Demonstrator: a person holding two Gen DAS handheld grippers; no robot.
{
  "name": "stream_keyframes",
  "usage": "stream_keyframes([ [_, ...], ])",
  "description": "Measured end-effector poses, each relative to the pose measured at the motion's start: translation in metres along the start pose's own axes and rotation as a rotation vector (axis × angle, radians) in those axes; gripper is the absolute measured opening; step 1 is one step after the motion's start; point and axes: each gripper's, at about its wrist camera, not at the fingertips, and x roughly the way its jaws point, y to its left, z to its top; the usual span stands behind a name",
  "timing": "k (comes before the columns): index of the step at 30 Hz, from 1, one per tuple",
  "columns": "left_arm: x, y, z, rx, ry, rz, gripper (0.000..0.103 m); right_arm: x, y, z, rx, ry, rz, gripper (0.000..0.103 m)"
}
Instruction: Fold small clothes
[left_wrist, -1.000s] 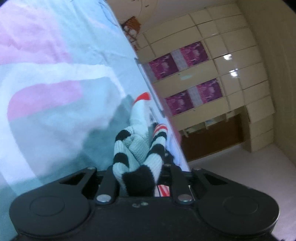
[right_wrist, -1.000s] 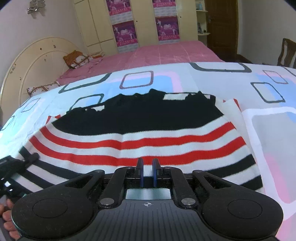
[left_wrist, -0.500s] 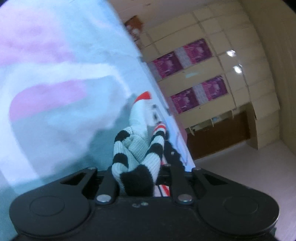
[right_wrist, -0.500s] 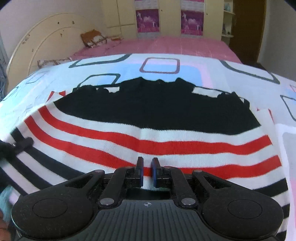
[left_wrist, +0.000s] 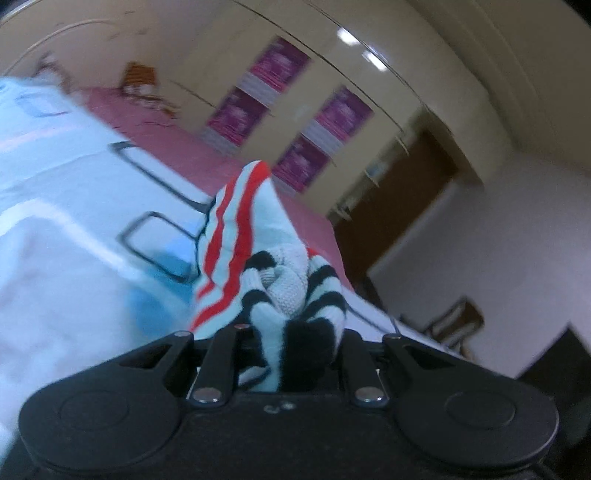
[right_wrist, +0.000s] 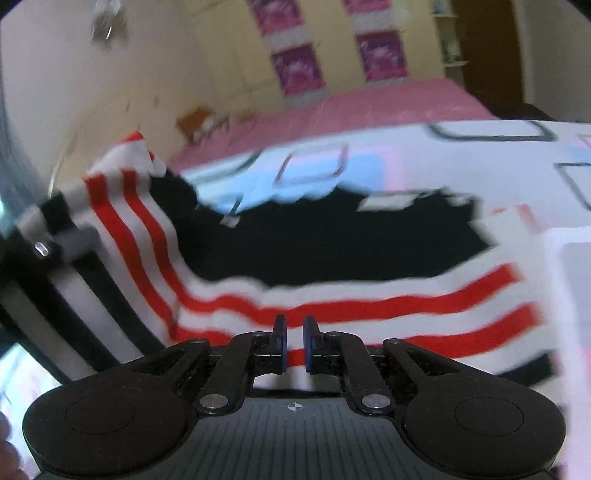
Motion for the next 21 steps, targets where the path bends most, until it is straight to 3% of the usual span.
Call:
stream_keyframes([
  [5, 0.042, -0.077, -0.034, 0.166, 0.107, -0.015, 0.015, -0.062, -0.091, 0.013, 0.158, -0.093, -0.074, 0.008],
  [7, 0.070, -0.102, -0.061, 0.235, 0.218, -0.008, 0.016, -0.077, -0.124, 0.017, 0.212, -0.097, -0.079, 0.008],
  [9, 0.109, -0.123, -0.097, 0.311, 0.386, -0.002, 0.030, -0.088, -0.153, 0.018, 0.278, -0.107, -0.050, 0.013],
  [10, 0.121, -0.129, -0.111, 0.339, 0.454, 0.010, 0.038, -0.092, -0.164, 0.019, 0.314, -0.111, -0.039, 0.027],
  [11, 0.121, -0.138, -0.120, 0.391, 0.450, 0.032, 0.044, -0.096, -0.173, 0.020, 0.348, -0.115, -0.058, 0.076],
  [12, 0.113, -0.146, -0.120, 0.428, 0.427, 0.029, 0.047, -0.106, -0.179, 0.020, 0.357, -0.152, -0.059, 0.085],
  [14, 0.093, -0.145, -0.106, 0.366, 0.426, -0.051, 0.047, -0.118, -0.185, 0.024, 0.343, -0.173, -0.017, 0.084],
  [16, 0.068, -0.140, -0.087, 0.319, 0.372, -0.086, 0.047, -0.122, -0.187, 0.026, 0.361, -0.164, 0.028, 0.073],
  [19, 0.048, -0.121, -0.059, 0.349, 0.281, -0.023, 0.048, -0.120, -0.182, 0.026, 0.369, -0.120, 0.093, 0.069],
  [21, 0.054, -0.102, -0.048, 0.363, 0.276, 0.033, 0.046, -0.114, -0.169, 0.023, 0.341, -0.073, 0.127, 0.069],
])
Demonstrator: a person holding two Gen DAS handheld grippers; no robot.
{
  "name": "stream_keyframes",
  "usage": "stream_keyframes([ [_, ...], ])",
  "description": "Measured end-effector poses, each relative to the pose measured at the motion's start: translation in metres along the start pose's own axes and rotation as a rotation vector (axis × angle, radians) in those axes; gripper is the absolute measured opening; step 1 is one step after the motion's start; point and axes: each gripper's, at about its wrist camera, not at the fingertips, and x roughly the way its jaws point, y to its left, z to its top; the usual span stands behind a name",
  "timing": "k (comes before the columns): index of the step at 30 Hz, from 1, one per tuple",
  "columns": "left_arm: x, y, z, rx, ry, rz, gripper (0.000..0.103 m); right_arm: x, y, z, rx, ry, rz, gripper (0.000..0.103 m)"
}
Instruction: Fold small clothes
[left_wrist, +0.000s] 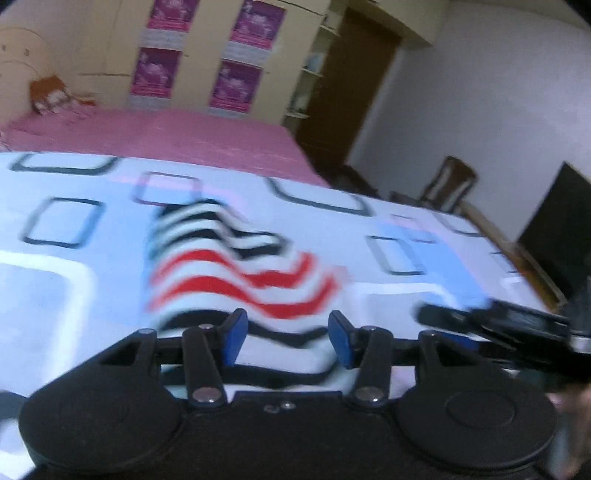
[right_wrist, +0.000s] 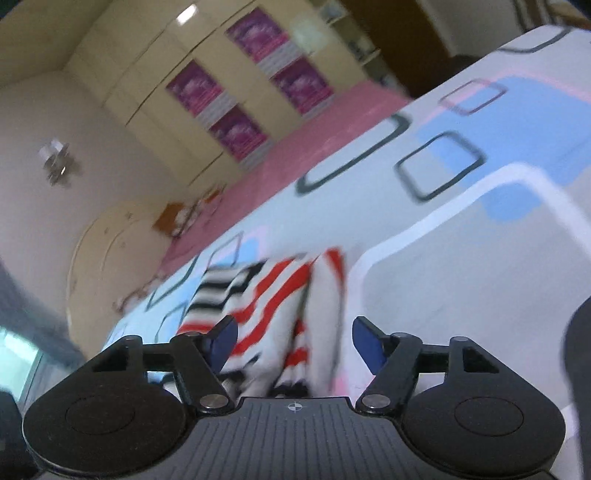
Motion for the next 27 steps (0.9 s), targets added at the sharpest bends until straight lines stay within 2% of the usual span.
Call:
stream_keyframes([
  [2, 0.006, 0.019, -0.001, -0.030, 0.028, 0.011, 0.043, 0.008, 0.009, -0.007, -0.017, 0.044, 0.009, 0.069],
  [6, 0.016, 0.031, -0.014, -0.012, 0.063, 0.046, 0.043, 0.019, 0.027, -0.017, -0.034, 0.100, 0.006, 0.069],
  [9, 0.015, 0.035, -0.021, 0.002, 0.081, 0.050, 0.045, 0.028, 0.038, -0.020, -0.057, 0.152, -0.028, 0.069],
  [12, 0.015, 0.041, -0.024, 0.003, 0.092, 0.034, 0.045, 0.043, 0.041, -0.028, -0.062, 0.190, -0.105, 0.068],
  [13, 0.015, 0.044, -0.025, 0.009, 0.095, 0.029, 0.045, 0.048, 0.040, -0.029, -0.059, 0.203, -0.124, 0.063],
  [15, 0.012, 0.045, -0.026, 0.022, 0.101, 0.015, 0.044, 0.054, 0.038, -0.034, -0.038, 0.212, -0.143, 0.018],
  [20, 0.021, 0.042, -0.031, 0.078, 0.136, -0.020, 0.045, 0.032, 0.033, -0.052, -0.070, 0.125, -0.150, 0.014],
  [22, 0.029, 0.032, -0.032, 0.157, 0.170, 0.008, 0.045, 0.036, 0.025, -0.064, -0.079, 0.147, -0.202, 0.014],
  [24, 0.033, 0.020, -0.031, 0.243, 0.195, 0.040, 0.046, 0.039, 0.015, -0.069, -0.040, 0.157, -0.187, 0.014],
  [26, 0.029, 0.022, -0.024, 0.240, 0.202, 0.022, 0.046, 0.030, 0.018, -0.062, -0.035, 0.127, -0.162, 0.015],
  [27, 0.023, 0.028, -0.019, 0.204, 0.179, -0.007, 0.044, 0.025, 0.021, -0.057, -0.034, 0.102, -0.152, 0.024],
])
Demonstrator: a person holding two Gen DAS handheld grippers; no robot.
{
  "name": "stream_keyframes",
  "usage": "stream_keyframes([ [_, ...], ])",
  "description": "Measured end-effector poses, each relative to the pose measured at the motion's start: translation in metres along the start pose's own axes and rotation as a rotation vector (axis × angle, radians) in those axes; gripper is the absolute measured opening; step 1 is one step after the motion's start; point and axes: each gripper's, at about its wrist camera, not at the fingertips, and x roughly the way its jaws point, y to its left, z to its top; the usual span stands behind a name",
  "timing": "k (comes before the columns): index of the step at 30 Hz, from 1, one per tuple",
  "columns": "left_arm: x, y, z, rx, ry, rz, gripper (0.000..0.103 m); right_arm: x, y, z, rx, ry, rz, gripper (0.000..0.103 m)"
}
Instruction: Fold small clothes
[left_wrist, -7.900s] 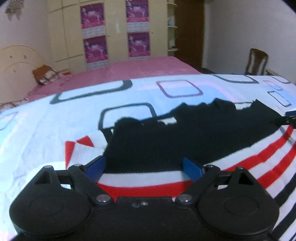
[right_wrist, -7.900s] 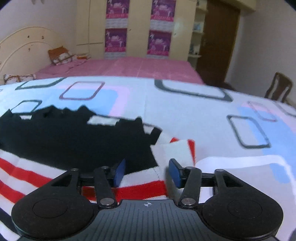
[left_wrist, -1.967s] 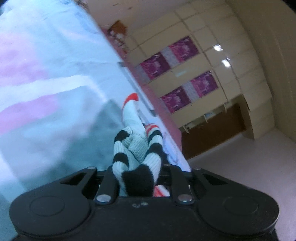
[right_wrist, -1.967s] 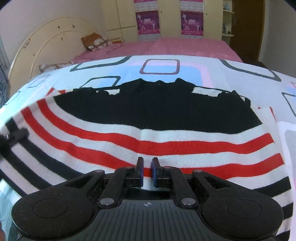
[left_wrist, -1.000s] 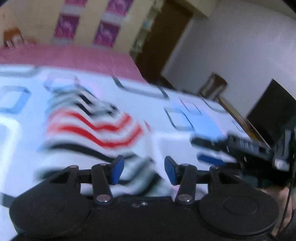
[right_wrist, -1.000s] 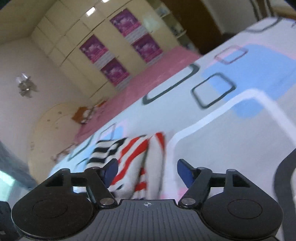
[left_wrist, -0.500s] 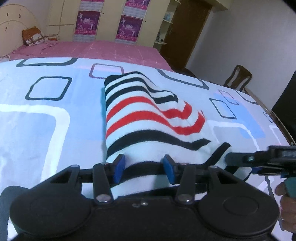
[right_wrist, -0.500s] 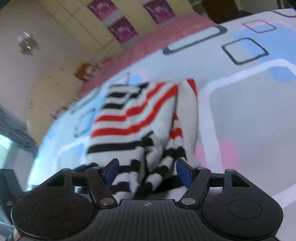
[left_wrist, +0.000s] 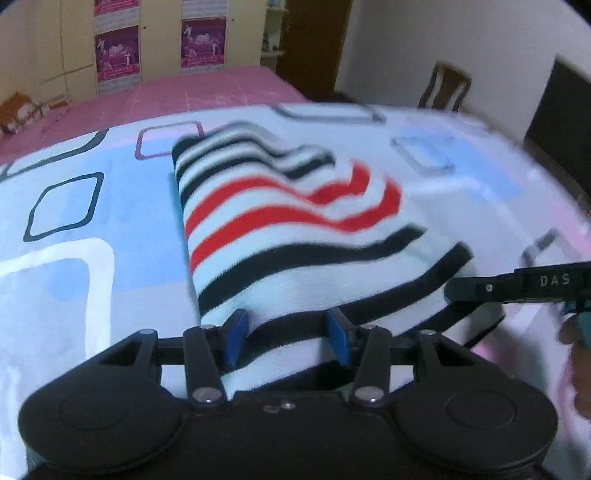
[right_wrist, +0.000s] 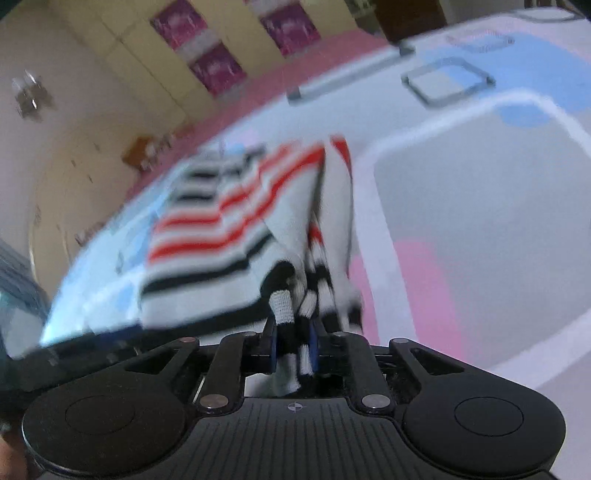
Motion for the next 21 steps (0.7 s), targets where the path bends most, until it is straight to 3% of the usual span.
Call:
stream_keyframes([
  [1, -0.006, 0.006, 0.003, -0.026, -0.029, -0.023, 0.045, -0.006, 0.001, 0.005, -0.005, -0.040, -0.007, 0.035],
  [2, -0.009, 0.013, 0.006, -0.046, -0.054, -0.037, 0.045, -0.012, 0.002, 0.011, -0.016, -0.095, -0.020, 0.056],
  [6, 0.007, 0.036, 0.021, -0.072, -0.083, -0.023, 0.047, 0.007, -0.004, 0.042, 0.008, -0.101, -0.007, 0.057],
  [10, 0.027, 0.045, 0.031, -0.087, -0.056, -0.053, 0.047, 0.040, -0.009, 0.059, 0.014, -0.044, -0.001, 0.057],
  [11, 0.031, 0.043, 0.032, -0.075, -0.049, -0.048, 0.047, 0.048, -0.010, 0.060, 0.004, -0.031, -0.002, 0.053],
  [12, 0.034, 0.041, 0.032, -0.071, -0.045, -0.046, 0.047, 0.052, -0.010, 0.061, -0.016, -0.025, -0.011, 0.034],
  [15, 0.037, 0.040, 0.032, -0.083, -0.059, -0.055, 0.046, 0.054, -0.002, 0.059, -0.101, -0.051, -0.017, 0.013],
  [19, 0.042, 0.033, 0.032, -0.064, -0.092, -0.070, 0.046, 0.029, 0.013, 0.053, -0.213, -0.166, -0.009, 0.010],
  [21, 0.052, 0.024, 0.035, -0.034, -0.070, -0.055, 0.047, 0.029, 0.012, 0.047, -0.258, -0.197, -0.037, 0.010],
])
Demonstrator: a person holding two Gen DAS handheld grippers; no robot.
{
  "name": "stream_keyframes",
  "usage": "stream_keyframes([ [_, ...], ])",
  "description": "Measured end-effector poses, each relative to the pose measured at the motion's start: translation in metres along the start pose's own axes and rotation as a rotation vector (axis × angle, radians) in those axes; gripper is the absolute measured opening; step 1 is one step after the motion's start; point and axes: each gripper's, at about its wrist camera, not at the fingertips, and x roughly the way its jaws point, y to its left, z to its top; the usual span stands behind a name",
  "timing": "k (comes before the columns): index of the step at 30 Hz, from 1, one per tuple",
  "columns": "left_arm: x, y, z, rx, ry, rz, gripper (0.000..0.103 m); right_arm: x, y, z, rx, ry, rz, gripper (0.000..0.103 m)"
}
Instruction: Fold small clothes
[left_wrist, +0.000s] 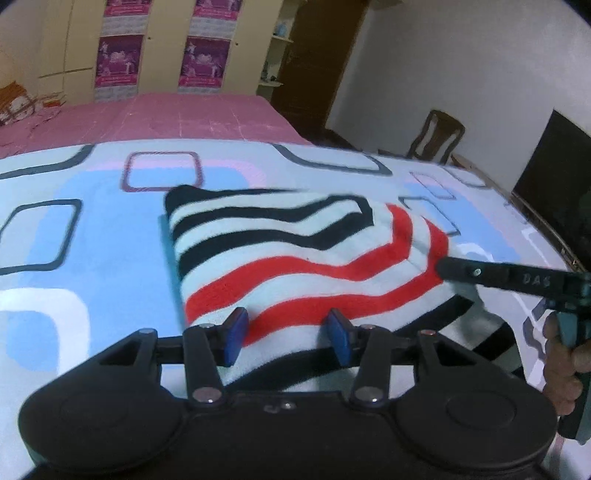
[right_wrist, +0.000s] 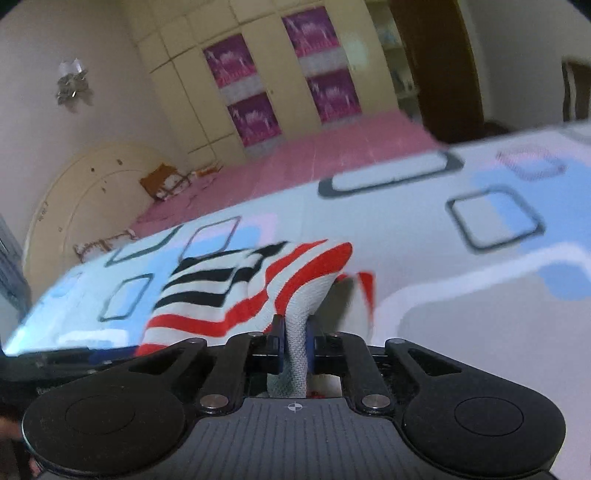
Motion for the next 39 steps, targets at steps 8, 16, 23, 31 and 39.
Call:
stream_keyframes([
  [8, 0.006, -0.008, 0.006, 0.088, 0.059, 0.035, 0.049, 0.024, -0.026, -0.010, 0.112, 0.150, 0.018, 0.011],
  [16, -0.033, -0.007, -0.002, 0.030, -0.015, 0.011, 0.045, -0.014, -0.023, 0.008, 0.138, 0.102, 0.003, 0.036],
  [23, -0.041, -0.003, -0.028, 0.019, 0.009, 0.013, 0.045, -0.036, -0.007, -0.028, 0.136, 0.206, 0.062, 0.020],
  [31, -0.037, -0.023, -0.030, 0.142, 0.069, 0.079, 0.040, -0.031, -0.002, -0.035, 0.054, 0.258, 0.016, 0.020],
  [39, -0.065, -0.022, -0.034, 0.122, 0.023, 0.051, 0.034, -0.052, 0.005, -0.029, 0.053, 0.206, 0.000, 0.020],
])
